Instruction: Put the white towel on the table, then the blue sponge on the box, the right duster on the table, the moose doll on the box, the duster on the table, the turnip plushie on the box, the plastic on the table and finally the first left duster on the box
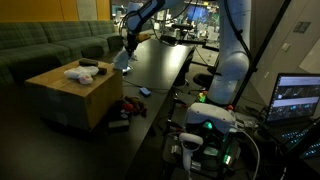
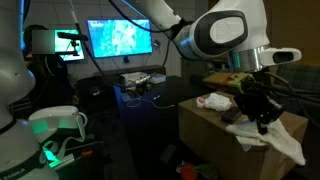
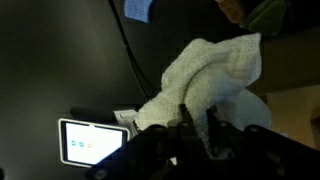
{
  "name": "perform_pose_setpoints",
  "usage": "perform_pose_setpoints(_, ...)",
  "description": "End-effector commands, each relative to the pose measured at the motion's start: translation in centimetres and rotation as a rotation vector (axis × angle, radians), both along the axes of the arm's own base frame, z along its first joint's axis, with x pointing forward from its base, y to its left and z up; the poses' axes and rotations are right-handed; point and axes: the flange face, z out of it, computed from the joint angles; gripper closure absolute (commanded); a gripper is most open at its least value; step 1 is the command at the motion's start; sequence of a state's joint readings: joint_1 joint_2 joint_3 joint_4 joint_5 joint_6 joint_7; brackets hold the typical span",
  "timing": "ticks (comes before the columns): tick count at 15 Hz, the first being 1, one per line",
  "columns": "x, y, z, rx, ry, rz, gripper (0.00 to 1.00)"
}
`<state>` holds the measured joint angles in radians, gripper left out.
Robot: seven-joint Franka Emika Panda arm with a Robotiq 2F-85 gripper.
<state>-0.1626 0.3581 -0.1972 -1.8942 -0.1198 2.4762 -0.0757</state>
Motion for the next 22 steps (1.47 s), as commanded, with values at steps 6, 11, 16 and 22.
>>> perform_pose_setpoints(6,-7.2,-2.1,-7.0,0.013,0.071,-0.107,0.87)
perform_pose_setpoints(11,-6.8,-1.5,-14.6,0.046,0.148,-0.087,0.87)
perform_pose_setpoints(16,-5.4,-0.5,-21.8,0.031,0.198,-0.07,0.87)
perform_pose_setpoints(22,-4.4,-0.6,-28.2,0.024,0.241,-0.069,0.87)
